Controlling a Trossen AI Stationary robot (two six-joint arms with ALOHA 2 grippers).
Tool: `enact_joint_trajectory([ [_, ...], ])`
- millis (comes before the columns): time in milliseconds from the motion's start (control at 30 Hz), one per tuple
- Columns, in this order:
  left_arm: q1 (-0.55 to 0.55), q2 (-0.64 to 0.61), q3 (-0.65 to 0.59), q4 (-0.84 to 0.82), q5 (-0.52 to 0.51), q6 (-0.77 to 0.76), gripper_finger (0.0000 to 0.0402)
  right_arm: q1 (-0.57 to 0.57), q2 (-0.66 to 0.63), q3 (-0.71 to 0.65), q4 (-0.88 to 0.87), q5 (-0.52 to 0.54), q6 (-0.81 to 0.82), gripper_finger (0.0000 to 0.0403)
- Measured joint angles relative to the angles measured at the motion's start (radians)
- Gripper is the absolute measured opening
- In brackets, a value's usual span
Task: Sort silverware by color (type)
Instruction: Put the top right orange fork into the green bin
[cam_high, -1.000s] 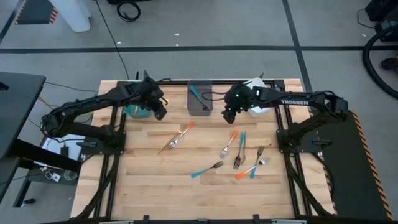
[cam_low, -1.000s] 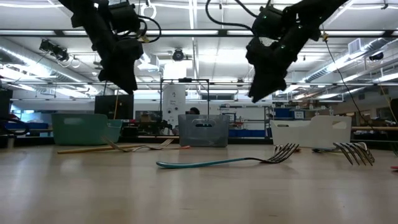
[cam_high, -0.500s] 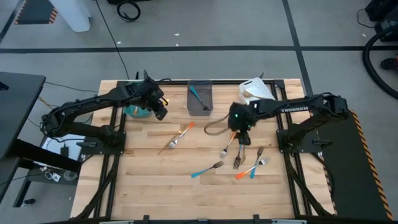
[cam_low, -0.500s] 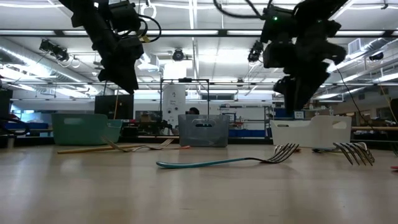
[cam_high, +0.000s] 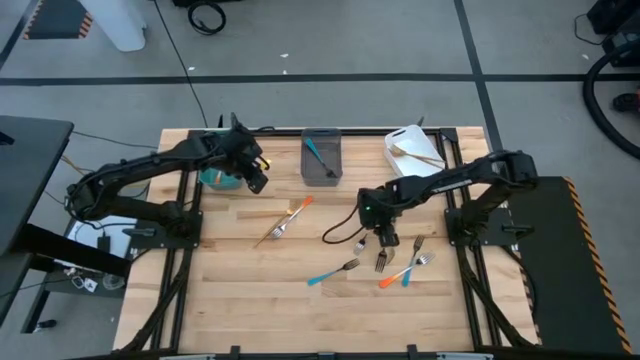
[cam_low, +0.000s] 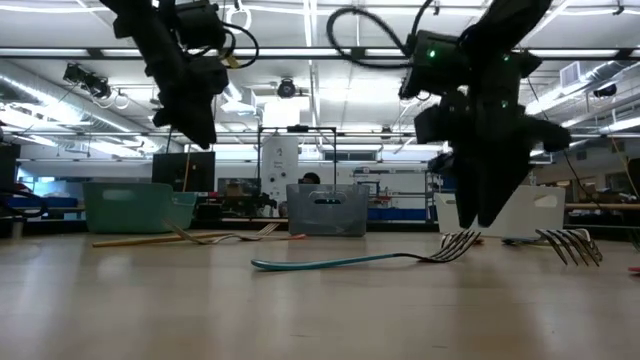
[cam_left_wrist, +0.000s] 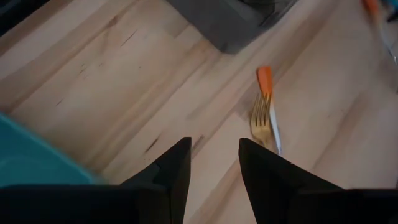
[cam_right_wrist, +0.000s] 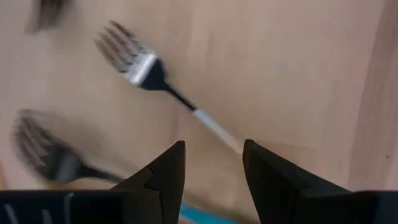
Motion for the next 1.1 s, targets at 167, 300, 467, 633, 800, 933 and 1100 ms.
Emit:
enact_joint_trajectory([
  [167, 0.001, 0.0, 0.077, -0.087, 0.0, 0.085, 0.0142, 0.0, 0.047, 0.011, 0.012, 0.019, -0.084, 0.0165],
  [300, 0.002, 0.0, 0.144, -0.093, -0.001, 0.119, 0.0142, -0.001, 0.065, 0.014, 0.043, 0.013, -0.143, 0.016],
  [467, 0.001, 0.0, 0.229, -0.104, -0.001, 0.132, 0.0142, -0.015, 0.106, 0.019, 0.073, 0.001, -0.182, 0.015],
  [633, 0.001, 0.0, 0.314, -0.126, -0.001, 0.189, 0.0142, -0.016, 0.137, 0.02, 0.066, 0.012, -0.207, 0.0131],
  [800, 0.004, 0.0, 0.376, -0.113, -0.02, 0.27, 0.0142, -0.016, 0.132, 0.017, 0.071, 0.028, -0.193, 0.009],
  [933, 0.005, 0.0, 0.402, -0.106, -0.05, 0.308, 0.0142, -0.015, 0.132, 0.017, 0.063, 0.031, -0.173, 0.0045],
  [1100, 0.005, 0.0, 0.408, -0.074, -0.075, 0.324, 0.0142, -0.019, 0.134, 0.038, 0.042, 0.034, -0.173, 0.001],
])
